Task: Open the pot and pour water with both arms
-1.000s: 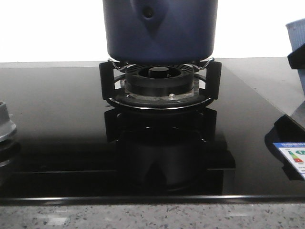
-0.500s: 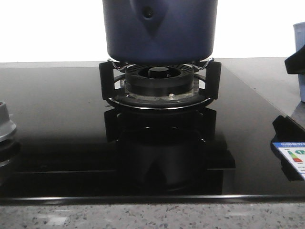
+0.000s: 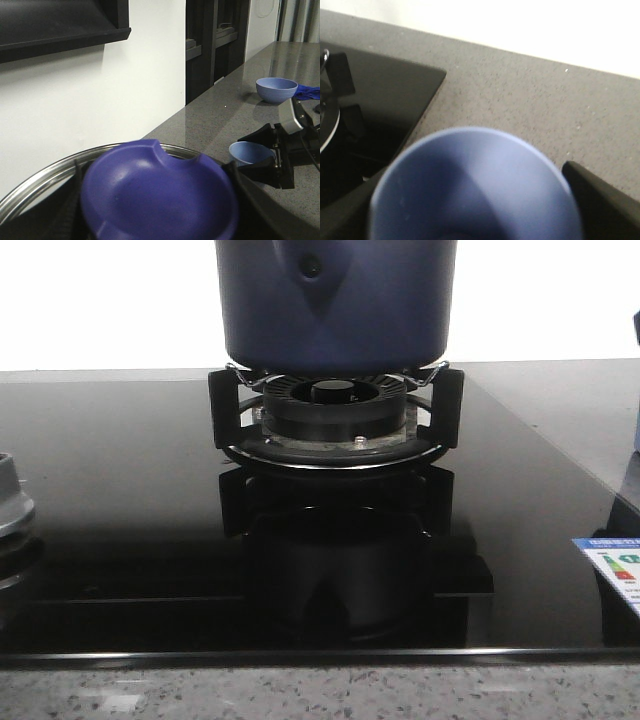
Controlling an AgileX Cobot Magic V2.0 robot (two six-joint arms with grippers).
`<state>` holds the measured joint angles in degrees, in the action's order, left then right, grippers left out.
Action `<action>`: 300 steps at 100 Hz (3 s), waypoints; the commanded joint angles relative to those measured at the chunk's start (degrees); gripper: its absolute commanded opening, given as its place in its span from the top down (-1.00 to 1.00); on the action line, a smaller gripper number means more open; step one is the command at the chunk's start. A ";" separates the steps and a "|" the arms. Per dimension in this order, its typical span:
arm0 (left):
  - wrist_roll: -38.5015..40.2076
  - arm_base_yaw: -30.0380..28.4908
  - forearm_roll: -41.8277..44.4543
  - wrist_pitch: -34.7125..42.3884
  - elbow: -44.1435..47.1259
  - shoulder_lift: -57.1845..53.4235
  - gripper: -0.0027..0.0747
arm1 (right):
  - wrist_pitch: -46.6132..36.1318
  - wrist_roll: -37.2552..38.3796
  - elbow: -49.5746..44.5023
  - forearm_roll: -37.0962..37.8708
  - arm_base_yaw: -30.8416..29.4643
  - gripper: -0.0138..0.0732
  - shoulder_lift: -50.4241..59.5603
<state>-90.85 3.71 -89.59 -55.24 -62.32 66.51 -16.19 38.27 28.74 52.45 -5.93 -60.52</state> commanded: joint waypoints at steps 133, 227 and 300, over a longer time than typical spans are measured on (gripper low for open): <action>0.19 0.44 -8.70 -1.50 -1.77 -1.46 0.28 | -2.54 2.45 1.60 -0.78 -0.29 -0.67 3.65; -2.43 5.12 -8.80 1.57 -1.77 -1.46 0.28 | 2.14 6.07 3.73 -0.90 -0.29 -0.57 27.82; -10.11 16.62 -16.55 5.10 -9.00 12.55 0.28 | 15.61 12.91 2.93 -0.81 1.65 0.84 46.39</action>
<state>-100.79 18.79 -99.10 -48.49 -67.64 78.95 0.72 50.52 30.35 51.67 -4.90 -13.57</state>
